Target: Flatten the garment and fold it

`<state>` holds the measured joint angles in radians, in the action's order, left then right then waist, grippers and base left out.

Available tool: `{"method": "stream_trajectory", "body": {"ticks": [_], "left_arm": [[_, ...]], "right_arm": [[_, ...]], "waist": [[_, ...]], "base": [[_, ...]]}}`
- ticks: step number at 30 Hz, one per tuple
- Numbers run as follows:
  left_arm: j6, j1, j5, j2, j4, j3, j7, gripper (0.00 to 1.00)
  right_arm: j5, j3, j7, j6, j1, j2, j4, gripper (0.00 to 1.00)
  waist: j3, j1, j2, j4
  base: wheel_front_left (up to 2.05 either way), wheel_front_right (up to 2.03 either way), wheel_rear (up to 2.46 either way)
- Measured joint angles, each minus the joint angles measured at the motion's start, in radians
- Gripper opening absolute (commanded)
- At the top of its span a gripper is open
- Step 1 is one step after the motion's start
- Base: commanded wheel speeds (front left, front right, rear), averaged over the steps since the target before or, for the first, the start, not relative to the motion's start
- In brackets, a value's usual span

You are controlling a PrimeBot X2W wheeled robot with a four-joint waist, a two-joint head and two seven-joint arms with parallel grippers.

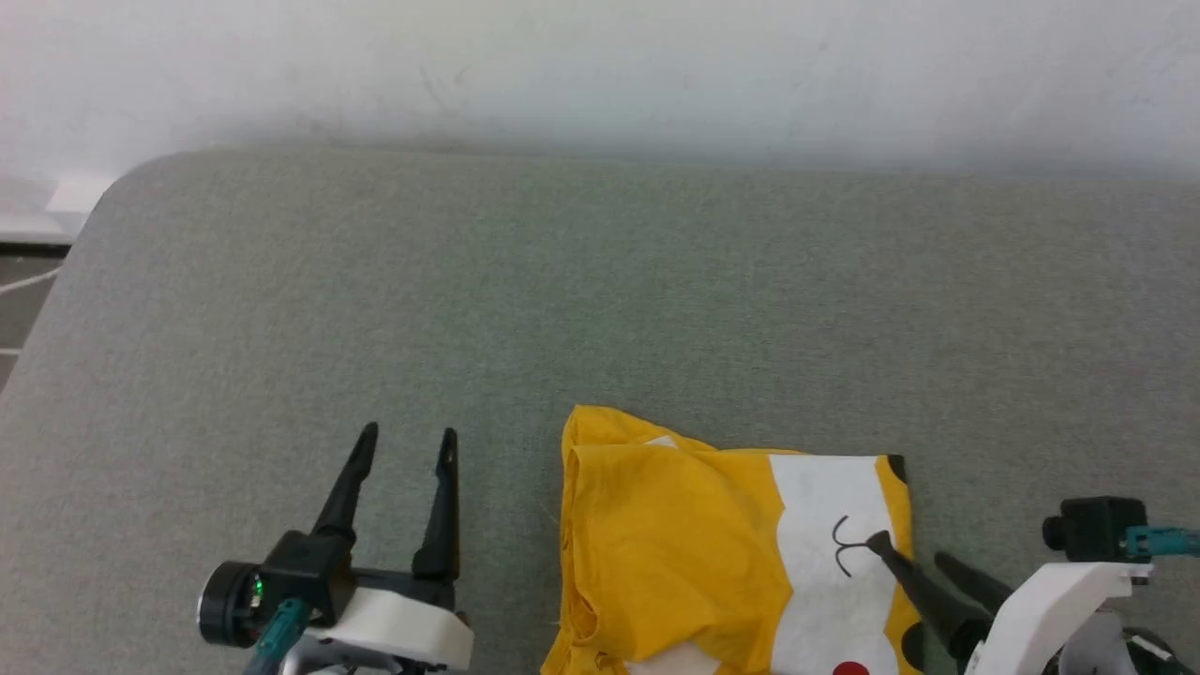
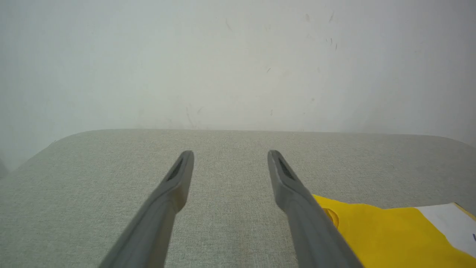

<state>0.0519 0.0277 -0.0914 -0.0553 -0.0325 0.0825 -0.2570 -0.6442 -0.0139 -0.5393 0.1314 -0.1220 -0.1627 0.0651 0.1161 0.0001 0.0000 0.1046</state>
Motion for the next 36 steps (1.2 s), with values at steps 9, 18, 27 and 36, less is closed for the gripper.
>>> {"method": "stream_trajectory", "body": {"ticks": [9,18,27,36], "left_arm": [[0.001,-0.031,0.000,0.002,-0.010,0.023,0.000,1.00],[0.000,-0.032,0.000,0.002,-0.013,0.032,0.000,1.00],[-0.001,-0.044,-0.017,0.003,-0.019,0.105,0.000,1.00],[-0.009,-0.123,-0.031,0.004,-0.022,0.173,0.000,1.00]], "right_arm": [[-0.045,0.020,-0.092,0.000,0.069,0.012,-0.137,1.00],[-0.013,0.115,-0.019,0.001,0.121,-0.021,-0.211,0.00],[0.179,0.249,0.037,0.001,0.202,-0.205,-0.148,0.00],[0.347,0.361,-0.025,0.001,0.406,-0.527,-0.046,0.00]], "waist": [[0.041,-0.0001,0.0000,0.066],[0.049,-0.0001,0.0000,0.100],[0.031,0.0000,0.0000,0.030],[0.055,0.0000,0.0002,-0.123]], "base": [[0.00,0.00,0.00],[0.00,0.00,0.00],[0.00,0.00,0.00],[0.00,0.00,0.00]]}}
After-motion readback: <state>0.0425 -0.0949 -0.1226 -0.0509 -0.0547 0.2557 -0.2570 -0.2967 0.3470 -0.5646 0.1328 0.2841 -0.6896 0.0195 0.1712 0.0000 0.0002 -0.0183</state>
